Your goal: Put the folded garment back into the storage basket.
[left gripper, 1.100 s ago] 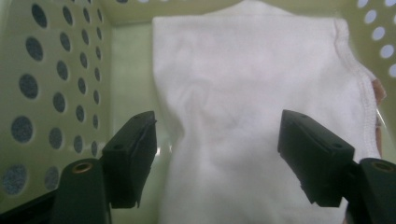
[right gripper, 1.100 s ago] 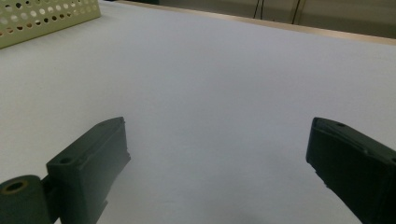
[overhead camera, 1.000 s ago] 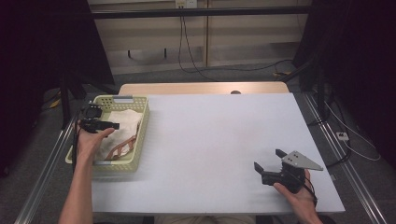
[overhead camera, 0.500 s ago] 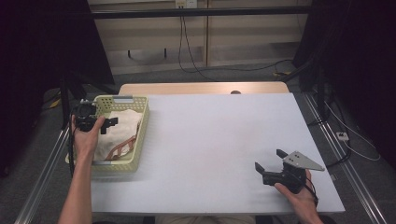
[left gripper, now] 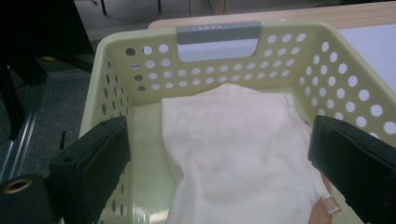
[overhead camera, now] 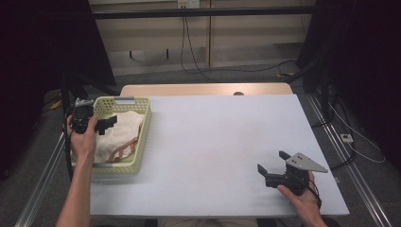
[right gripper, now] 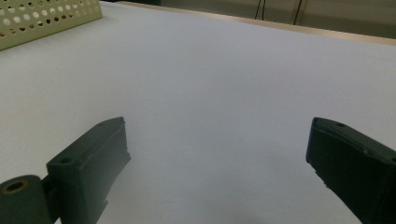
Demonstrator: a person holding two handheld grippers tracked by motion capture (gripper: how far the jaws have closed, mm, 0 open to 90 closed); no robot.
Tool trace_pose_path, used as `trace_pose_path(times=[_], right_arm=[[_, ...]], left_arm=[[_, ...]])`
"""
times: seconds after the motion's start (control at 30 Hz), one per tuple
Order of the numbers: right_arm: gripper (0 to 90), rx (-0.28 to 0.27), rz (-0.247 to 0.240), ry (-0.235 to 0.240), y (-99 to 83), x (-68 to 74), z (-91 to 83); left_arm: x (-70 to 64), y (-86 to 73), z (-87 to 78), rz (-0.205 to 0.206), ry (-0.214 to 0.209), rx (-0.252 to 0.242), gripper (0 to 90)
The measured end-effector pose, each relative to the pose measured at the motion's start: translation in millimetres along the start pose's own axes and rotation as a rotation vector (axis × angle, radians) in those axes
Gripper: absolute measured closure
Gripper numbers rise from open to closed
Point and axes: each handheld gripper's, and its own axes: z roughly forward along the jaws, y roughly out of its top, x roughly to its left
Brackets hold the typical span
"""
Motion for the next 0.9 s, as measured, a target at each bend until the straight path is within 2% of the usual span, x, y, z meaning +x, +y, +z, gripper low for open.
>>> trace_pose_path(times=[0.07,0.13,0.23,0.33,0.43,0.6,0.7,0.77,0.83,0.9], right_arm=[[5.6,0.0,0.0,0.003,0.1,-0.2,0.9],[5.6,0.0,0.002,0.007,0.3,-0.3,1.4],[5.6,0.001,0.003,0.015,0.7,-0.9,2.7],[5.6,0.001,0.004,0.019,0.7,-0.5,3.2],[5.6,-0.001,0.003,0.017,0.7,0.1,2.1],[5.6,0.001,-0.002,0.009,0.6,1.6,0.5],[5.6,0.002,-0.002,0.005,0.7,1.6,0.8],[5.6,0.004,0.0,0.005,0.6,2.3,1.0],[5.6,0.006,0.001,0.001,0.4,2.4,1.4],[5.6,0.01,0.0,-0.004,-0.2,2.1,1.8]], left_arm=[[0.0,0.0,-2.9,-0.002,0.011,-0.05,6.1],[1.7,0.1,-7.3,-0.015,-0.006,-0.082,6.1],[2.2,-2.3,-13.2,-0.028,-0.006,-0.119,5.9],[3.3,-6.4,-20.0,-0.046,0.023,-0.138,5.9],[6.5,-9.9,-23.2,-0.083,-0.014,-0.16,6.0],[4.7,-11.8,-28.5,-0.047,-0.034,-0.171,6.0],[2.9,-11.7,-32.4,-0.015,-0.05,-0.2,5.2],[1.0,-11.6,-34.9,-0.007,-0.067,-0.197,4.7],[-1.5,-12.0,-37.7,0.007,-0.061,-0.2,4.8],[-2.4,-12.0,-41.2,0.014,-0.075,-0.203,5.0]])
